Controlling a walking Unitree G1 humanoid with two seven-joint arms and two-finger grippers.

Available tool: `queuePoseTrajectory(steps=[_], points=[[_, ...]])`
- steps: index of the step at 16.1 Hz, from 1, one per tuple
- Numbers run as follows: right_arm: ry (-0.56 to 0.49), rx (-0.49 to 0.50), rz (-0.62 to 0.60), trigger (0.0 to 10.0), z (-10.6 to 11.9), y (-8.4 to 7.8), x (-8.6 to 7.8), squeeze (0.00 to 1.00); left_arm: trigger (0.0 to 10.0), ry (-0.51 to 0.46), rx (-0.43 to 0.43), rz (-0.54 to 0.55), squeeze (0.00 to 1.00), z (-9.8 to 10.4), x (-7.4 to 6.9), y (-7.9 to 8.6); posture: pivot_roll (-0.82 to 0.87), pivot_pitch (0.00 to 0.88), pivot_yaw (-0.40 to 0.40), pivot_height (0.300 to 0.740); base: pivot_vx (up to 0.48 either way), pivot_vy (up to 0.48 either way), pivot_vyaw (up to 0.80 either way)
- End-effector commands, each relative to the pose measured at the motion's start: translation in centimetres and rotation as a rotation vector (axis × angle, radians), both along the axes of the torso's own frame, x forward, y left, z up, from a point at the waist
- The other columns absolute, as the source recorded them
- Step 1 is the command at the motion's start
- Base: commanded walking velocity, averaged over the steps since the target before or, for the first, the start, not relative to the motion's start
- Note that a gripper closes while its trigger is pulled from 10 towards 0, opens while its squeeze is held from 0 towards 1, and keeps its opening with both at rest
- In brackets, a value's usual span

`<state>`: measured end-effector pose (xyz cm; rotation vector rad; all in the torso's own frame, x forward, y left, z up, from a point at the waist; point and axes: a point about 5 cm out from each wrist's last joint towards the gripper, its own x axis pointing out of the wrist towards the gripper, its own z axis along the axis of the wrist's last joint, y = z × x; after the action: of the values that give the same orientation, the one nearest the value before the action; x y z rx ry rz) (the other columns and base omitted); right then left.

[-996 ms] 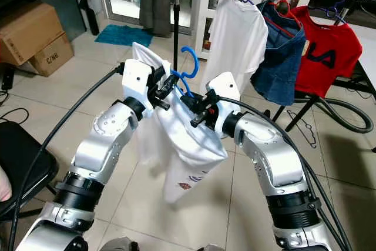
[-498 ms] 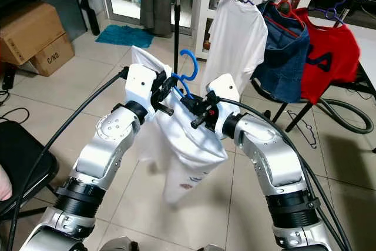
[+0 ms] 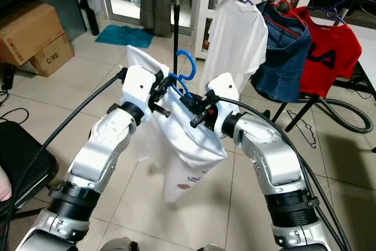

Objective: Hang hanger

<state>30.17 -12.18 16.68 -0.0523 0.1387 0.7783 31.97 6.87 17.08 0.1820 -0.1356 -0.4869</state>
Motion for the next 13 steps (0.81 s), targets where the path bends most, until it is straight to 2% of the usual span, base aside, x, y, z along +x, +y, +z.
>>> queuePoseTrajectory(steps=[1,2,4,6,8,9,11,13], points=[[-0.016,-0.018,-0.094,10.0,0.4,-1.1,0.8,0.0,0.0,-0.031,-0.047,-0.015,0.0,0.9,-0.3,0.1,-0.03,0.0,-0.045,0.74,0.0,0.0,0.0],[0.001,-0.047,-0.158,10.0,-0.1,-1.6,1.2,0.0,0.0,-0.024,-0.134,-0.071,0.0,1.4,-0.8,0.2,-0.03,0.0,-0.045,0.74,0.0,0.0,0.0],[0.012,-0.058,-0.181,10.0,-0.5,-1.9,1.3,0.0,0.0,-0.006,-0.144,-0.139,0.0,1.2,-1.1,0.3,-0.02,0.0,-0.045,0.74,0.0,0.0,0.0],[0.018,-0.06,-0.19,10.0,-0.7,-2.2,1.4,0.0,0.0,0.037,-0.11,-0.253,0.0,0.6,-1.5,1.1,-0.02,0.0,-0.039,0.74,0.0,0.0,0.0],[0.012,-0.054,-0.178,10.0,-0.5,-2.1,1.3,0.0,0.0,0.05,-0.095,-0.254,0.0,0.6,-1.2,2.1,-0.02,0.0,-0.037,0.74,0.0,0.0,0.0],[0.012,-0.047,-0.174,10.0,-0.5,-2.0,1.2,0.0,0.0,0.068,-0.097,-0.28,0.0,0.5,-1.2,2.4,-0.02,0.0,-0.037,0.74,0.0,0.0,0.0],[0.012,-0.047,-0.172,10.0,-0.6,-1.9,1.3,0.0,0.0,0.095,-0.048,-0.374,0.0,0.3,-1.6,2.8,-0.02,0.0,-0.037,0.74,0.0,0.0,0.0],[0.009,-0.048,-0.176,10.0,-0.5,-1.9,1.3,0.0,0.0,0.081,-0.009,-0.3,0.0,0.3,-1.0,3.3,-0.02,0.0,-0.036,0.74,0.0,0.0,0.0]])
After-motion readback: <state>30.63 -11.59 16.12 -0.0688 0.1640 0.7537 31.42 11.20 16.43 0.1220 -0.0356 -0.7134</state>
